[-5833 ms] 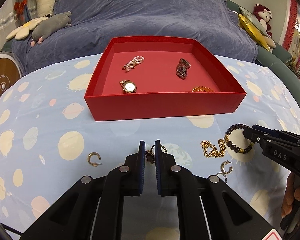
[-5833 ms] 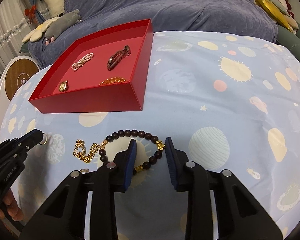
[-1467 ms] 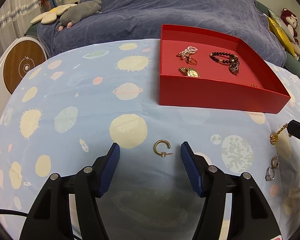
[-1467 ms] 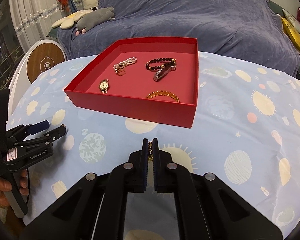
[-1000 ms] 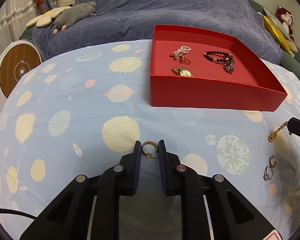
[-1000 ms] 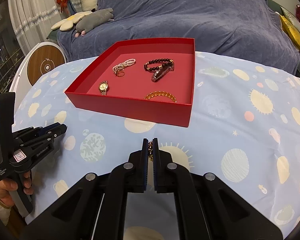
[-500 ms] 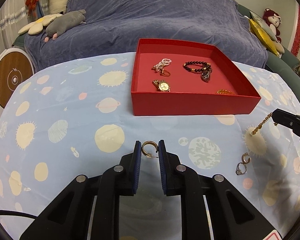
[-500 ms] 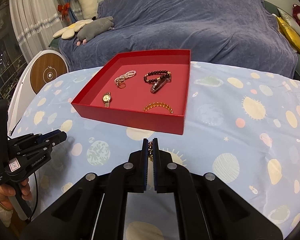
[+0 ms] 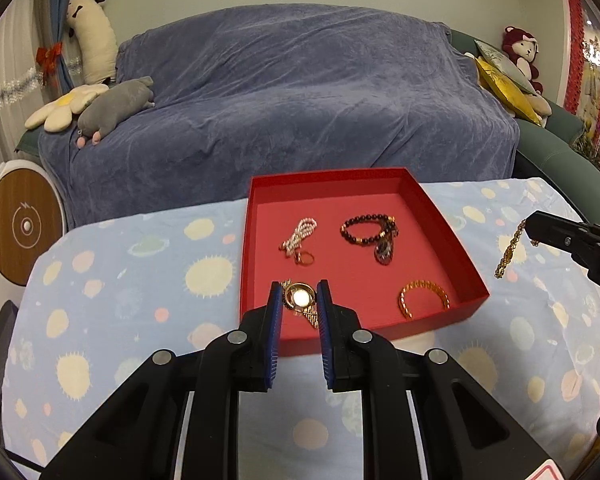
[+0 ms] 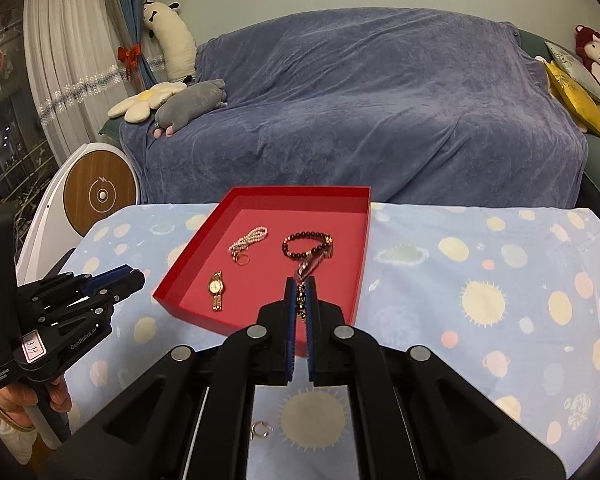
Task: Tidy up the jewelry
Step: 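Carry the gold hoop earring and gold chain into the red box and release both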
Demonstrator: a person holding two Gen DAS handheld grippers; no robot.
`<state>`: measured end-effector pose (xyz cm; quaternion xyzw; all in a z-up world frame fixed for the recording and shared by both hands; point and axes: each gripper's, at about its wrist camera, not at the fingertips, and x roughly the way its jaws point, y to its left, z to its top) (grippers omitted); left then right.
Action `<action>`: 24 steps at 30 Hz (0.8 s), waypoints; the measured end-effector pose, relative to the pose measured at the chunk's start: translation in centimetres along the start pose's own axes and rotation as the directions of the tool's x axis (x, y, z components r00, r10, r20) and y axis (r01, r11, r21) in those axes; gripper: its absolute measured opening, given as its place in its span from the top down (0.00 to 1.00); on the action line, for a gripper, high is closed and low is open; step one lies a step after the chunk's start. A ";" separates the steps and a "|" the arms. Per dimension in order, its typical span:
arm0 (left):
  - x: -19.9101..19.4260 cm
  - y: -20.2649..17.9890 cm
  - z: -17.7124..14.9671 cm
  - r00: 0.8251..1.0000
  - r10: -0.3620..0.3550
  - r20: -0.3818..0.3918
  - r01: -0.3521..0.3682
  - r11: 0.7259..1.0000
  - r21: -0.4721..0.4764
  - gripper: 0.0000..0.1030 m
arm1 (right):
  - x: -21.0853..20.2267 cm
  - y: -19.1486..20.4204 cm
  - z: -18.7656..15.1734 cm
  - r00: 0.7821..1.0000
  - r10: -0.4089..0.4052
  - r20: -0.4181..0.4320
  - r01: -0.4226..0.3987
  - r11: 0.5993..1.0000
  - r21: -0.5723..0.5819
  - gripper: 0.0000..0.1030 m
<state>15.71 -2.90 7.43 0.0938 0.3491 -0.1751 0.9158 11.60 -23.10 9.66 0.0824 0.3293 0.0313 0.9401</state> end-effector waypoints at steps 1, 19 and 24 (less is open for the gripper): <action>0.4 -0.1 0.7 1.000 0.006 0.005 -0.006 1.000 0.007 0.86 | 0.5 0.0 0.5 1.000 0.004 -0.001 -0.004 1.000 0.002 0.97; 9.3 -1.1 4.0 0.998 0.017 -0.067 -0.016 1.000 0.004 0.86 | 9.9 -0.9 2.0 0.995 -0.013 -0.098 0.016 1.000 0.024 0.97; 11.0 -1.2 3.6 0.996 0.018 -0.089 -0.019 1.000 -0.006 0.85 | 11.4 -1.5 1.3 0.992 -0.017 -0.124 0.021 0.999 0.027 0.97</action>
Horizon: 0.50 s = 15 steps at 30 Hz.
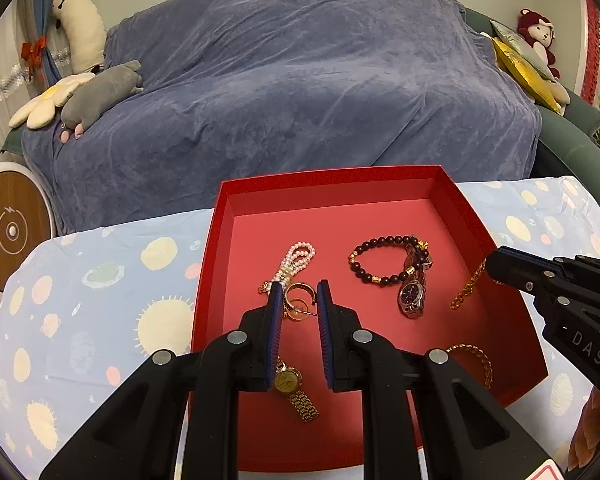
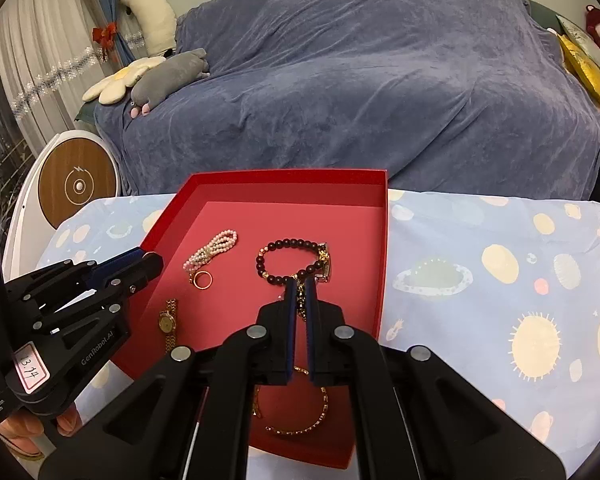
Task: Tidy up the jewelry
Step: 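Carry the gold hoop earring and gold chain into the red box and release both, then withdraw both open grippers from the box to the remaining earring and ring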
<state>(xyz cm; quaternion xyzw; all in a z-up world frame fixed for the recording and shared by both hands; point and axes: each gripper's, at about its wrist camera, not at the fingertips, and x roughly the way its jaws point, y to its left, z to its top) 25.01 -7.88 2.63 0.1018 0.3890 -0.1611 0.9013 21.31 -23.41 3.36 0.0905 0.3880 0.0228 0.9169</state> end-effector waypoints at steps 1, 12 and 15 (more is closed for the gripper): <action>0.3 0.0 0.0 1.000 -0.003 -0.004 0.003 1.000 -0.004 0.85 | 0.3 -0.1 -0.1 1.000 -0.002 -0.004 0.002 1.000 0.002 0.96; -0.4 0.7 -0.3 0.999 0.053 0.010 -0.052 0.997 -0.050 0.54 | -1.2 -0.5 -0.3 0.997 -0.051 0.052 0.052 0.998 -0.018 0.76; -2.4 1.0 -0.8 0.997 0.075 0.030 -0.074 0.996 -0.042 0.49 | -3.4 -0.2 -0.7 0.997 -0.044 0.061 0.047 0.998 -0.042 0.75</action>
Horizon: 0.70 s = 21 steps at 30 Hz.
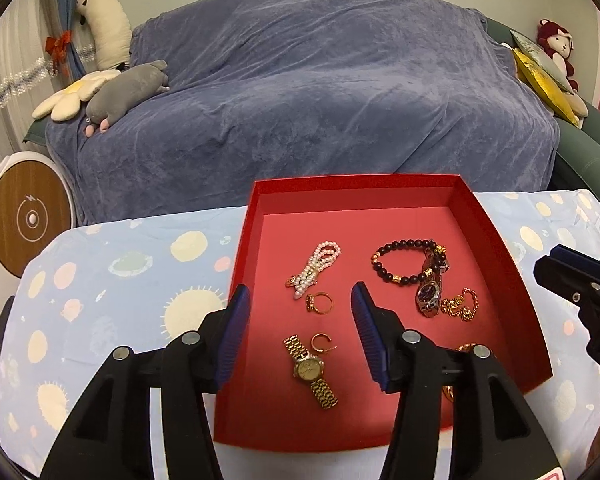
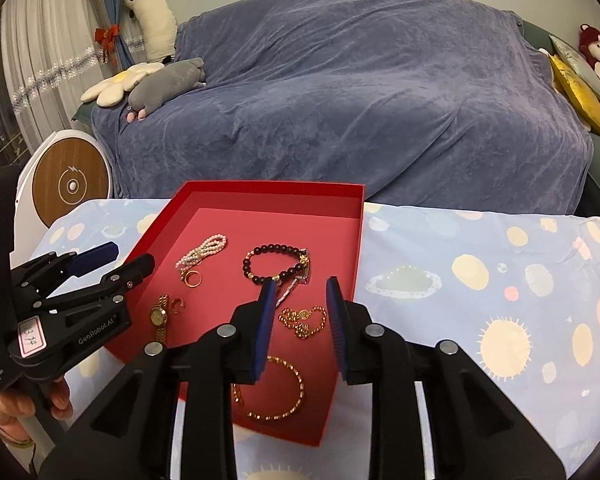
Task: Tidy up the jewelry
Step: 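Withdraw both open grippers from the box to the remaining earring and ring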
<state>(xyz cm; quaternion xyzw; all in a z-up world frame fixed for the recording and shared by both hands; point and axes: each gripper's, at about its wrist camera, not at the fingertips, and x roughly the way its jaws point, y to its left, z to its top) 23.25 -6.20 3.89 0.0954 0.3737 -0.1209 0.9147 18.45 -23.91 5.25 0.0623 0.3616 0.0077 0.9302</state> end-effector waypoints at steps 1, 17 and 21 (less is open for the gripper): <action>-0.7 0.2 -0.2 1.000 0.002 0.004 -0.002 1.000 0.001 0.45 | -0.9 0.1 -0.3 1.000 0.006 0.001 -0.006 1.000 -0.003 0.75; -8.2 1.7 -11.4 0.997 0.047 -0.066 -0.045 0.998 0.040 0.38 | -7.5 3.8 -12.5 0.989 0.061 -0.134 -0.066 0.997 -0.029 0.71; -8.4 1.3 -13.4 0.996 0.038 -0.081 -0.035 0.999 0.036 0.38 | -6.7 4.9 -14.3 0.986 0.048 -0.158 -0.057 0.997 -0.054 0.71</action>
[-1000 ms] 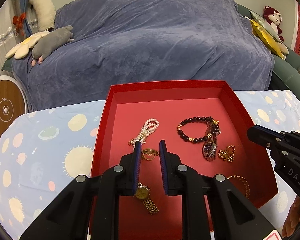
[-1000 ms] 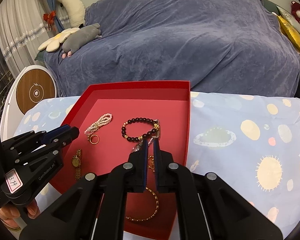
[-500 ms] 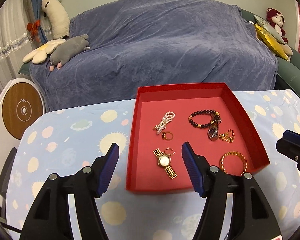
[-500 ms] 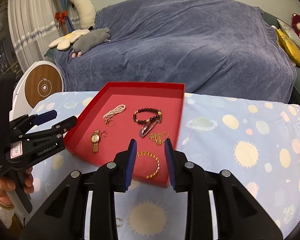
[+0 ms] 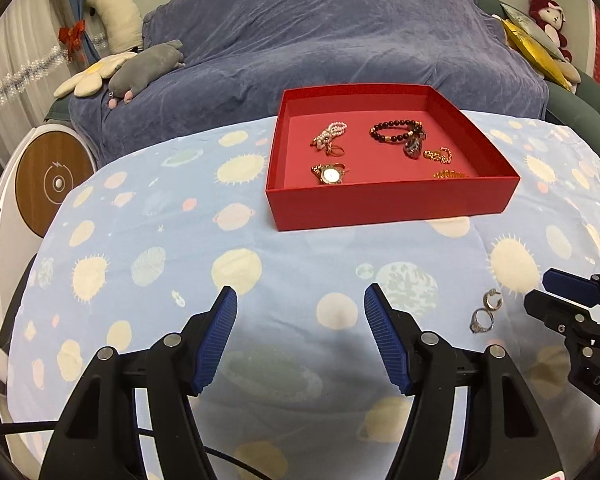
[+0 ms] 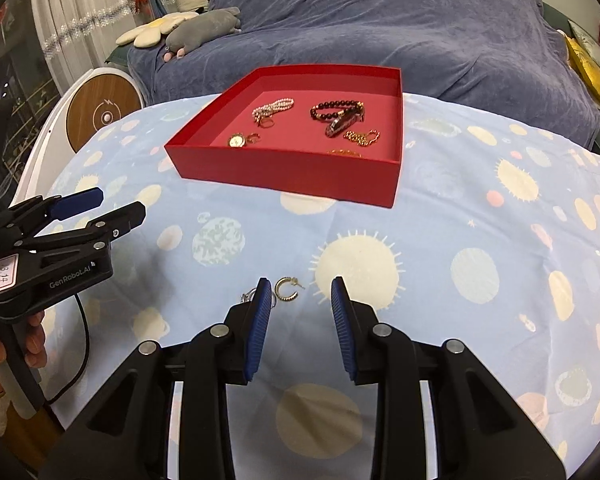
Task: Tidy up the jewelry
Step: 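Withdraw both open grippers from the box to the remaining earring and ring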
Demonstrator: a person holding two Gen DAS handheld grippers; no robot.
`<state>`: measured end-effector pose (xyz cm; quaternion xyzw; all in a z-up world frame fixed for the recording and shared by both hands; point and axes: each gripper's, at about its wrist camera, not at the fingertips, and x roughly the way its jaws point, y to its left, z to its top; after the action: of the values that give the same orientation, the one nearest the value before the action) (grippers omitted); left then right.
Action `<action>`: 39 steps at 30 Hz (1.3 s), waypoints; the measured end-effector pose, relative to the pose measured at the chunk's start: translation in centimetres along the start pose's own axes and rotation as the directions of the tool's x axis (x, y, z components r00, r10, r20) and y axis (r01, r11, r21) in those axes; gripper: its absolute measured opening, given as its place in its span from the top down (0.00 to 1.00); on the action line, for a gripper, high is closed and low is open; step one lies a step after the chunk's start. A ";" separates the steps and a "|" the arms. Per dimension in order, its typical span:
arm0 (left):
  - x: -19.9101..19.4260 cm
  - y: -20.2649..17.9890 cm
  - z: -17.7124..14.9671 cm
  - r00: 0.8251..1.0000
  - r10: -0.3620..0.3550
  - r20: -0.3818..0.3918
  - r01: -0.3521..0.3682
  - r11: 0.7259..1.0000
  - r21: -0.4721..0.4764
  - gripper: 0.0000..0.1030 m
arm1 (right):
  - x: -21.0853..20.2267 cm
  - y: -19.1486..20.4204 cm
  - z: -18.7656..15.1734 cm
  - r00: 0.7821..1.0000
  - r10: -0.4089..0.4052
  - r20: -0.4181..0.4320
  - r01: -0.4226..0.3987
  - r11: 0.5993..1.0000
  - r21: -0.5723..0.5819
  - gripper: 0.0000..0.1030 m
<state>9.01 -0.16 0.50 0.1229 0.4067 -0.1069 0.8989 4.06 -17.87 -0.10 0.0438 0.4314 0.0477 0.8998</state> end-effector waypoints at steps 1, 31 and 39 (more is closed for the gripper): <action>0.1 -0.1 -0.2 1.000 0.002 -0.001 -0.002 1.000 0.005 0.38 | 0.3 0.1 -0.2 1.000 -0.002 -0.004 0.002 1.000 -0.003 0.71; 0.8 -0.5 -1.9 0.999 -0.025 -0.037 0.026 0.999 0.021 0.38 | 4.5 2.0 -0.3 0.999 -0.038 -0.036 0.036 0.997 -0.066 0.77; 1.0 -0.8 -1.9 0.998 -0.046 -0.043 0.047 0.999 0.023 0.38 | 4.3 1.1 -0.2 0.998 -0.045 -0.038 0.043 0.998 -0.041 0.80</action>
<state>8.05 -0.43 -1.54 0.1265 0.4269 -0.1300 0.8859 6.53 -16.21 -3.38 0.0152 0.4487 0.0375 0.8928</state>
